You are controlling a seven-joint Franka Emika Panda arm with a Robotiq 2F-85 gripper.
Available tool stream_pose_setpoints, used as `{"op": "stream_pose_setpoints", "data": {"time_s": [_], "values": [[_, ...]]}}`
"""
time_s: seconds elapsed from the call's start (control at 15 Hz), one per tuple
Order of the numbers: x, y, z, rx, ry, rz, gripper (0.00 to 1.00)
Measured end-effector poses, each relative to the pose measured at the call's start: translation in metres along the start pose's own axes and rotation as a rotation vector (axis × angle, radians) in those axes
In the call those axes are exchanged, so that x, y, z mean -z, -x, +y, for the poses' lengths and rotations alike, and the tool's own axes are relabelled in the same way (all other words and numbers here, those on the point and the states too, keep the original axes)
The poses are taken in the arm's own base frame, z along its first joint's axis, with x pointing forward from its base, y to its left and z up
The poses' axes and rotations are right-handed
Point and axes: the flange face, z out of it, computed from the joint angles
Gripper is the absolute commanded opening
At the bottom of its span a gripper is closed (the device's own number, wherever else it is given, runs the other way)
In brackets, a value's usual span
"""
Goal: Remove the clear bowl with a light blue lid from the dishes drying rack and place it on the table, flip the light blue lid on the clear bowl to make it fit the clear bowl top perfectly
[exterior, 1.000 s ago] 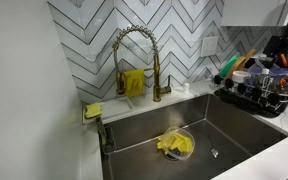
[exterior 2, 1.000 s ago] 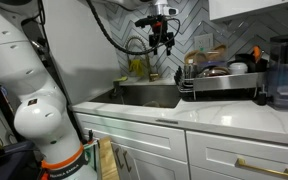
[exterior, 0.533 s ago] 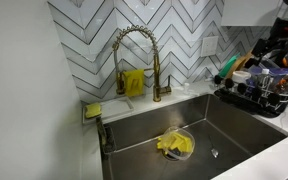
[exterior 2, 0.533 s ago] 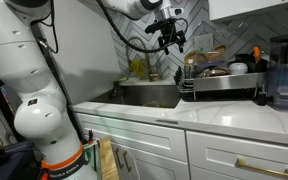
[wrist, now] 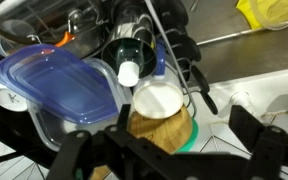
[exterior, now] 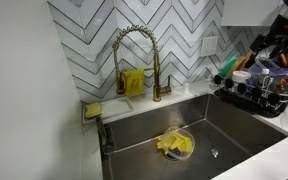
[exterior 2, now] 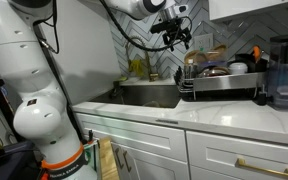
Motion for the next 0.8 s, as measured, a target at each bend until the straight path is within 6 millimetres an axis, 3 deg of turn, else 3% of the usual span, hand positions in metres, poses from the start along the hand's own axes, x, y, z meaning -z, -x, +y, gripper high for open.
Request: {"op": "stream_pose_setpoints", "data": {"time_s": [0.8], "values": [[-0.042, -0.002, 0.056, 0.005, -0.104, 0.112, 0.98]]}}
